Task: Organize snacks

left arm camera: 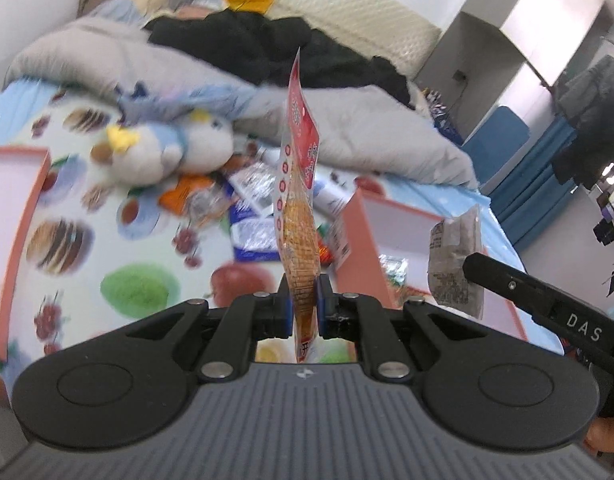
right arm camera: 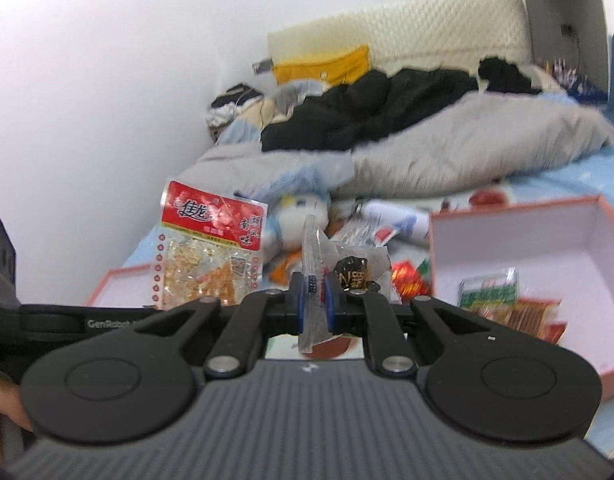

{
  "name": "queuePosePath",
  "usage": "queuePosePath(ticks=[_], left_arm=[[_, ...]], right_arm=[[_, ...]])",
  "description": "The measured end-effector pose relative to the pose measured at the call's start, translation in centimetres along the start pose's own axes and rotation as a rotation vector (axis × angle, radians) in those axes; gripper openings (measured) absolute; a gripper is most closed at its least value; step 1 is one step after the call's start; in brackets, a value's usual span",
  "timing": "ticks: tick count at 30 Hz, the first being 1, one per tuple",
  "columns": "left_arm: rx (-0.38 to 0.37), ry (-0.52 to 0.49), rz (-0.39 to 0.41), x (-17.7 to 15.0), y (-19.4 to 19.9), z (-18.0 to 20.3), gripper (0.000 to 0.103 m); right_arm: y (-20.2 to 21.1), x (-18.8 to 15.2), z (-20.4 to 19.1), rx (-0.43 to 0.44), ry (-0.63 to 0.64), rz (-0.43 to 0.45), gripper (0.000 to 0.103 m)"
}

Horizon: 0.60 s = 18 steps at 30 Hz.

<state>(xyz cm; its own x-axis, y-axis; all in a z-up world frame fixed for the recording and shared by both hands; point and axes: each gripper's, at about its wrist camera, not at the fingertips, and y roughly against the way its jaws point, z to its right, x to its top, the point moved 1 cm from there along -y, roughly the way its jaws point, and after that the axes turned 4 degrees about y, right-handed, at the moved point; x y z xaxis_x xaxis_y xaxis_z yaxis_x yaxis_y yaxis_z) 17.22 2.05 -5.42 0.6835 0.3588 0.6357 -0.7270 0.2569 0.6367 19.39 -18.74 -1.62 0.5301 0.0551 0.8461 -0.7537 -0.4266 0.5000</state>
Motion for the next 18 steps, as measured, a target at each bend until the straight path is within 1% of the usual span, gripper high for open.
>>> queuePosePath(ticks=[4, 8, 10, 12, 15, 16, 18], left_arm=[[-0.026, -0.028, 0.014, 1.3, 0.2, 2.3, 0.012], [-0.056, -0.056, 0.013, 2.4, -0.6, 4.7, 0.012], [-0.071, -0.073, 0.003, 2.8, -1.5, 5.9, 0.012], [-0.083, -0.094, -0.008, 3.0, -2.5, 7.3, 0.012], [-0.106, -0.121, -0.038, 3.2, -4.6, 9.3, 0.012], [-0.106, -0.128, -0.052, 3.2, -5.3, 9.8, 0.012], [-0.111, -0.149, -0.079, 2.9, -7.0, 11.1, 0.013]], right_arm=[[0.8, 1.5, 1.0, -0.015, 0.004, 0.037, 0.014], [1.1, 2.2, 2.1, -0.044, 0.011, 0.066, 0.013], [1.3, 2.5, 3.1, -0.065, 0.005, 0.074, 0.013], [1.5, 2.7, 4.1, -0.083, 0.001, 0.084, 0.006], [1.5, 2.7, 5.7, -0.13, 0.011, 0.091, 0.006], [1.2, 2.6, 6.4, -0.142, 0.003, 0.085, 0.004], [1.0, 2.3, 7.8, -0.15, -0.024, 0.075, 0.004]])
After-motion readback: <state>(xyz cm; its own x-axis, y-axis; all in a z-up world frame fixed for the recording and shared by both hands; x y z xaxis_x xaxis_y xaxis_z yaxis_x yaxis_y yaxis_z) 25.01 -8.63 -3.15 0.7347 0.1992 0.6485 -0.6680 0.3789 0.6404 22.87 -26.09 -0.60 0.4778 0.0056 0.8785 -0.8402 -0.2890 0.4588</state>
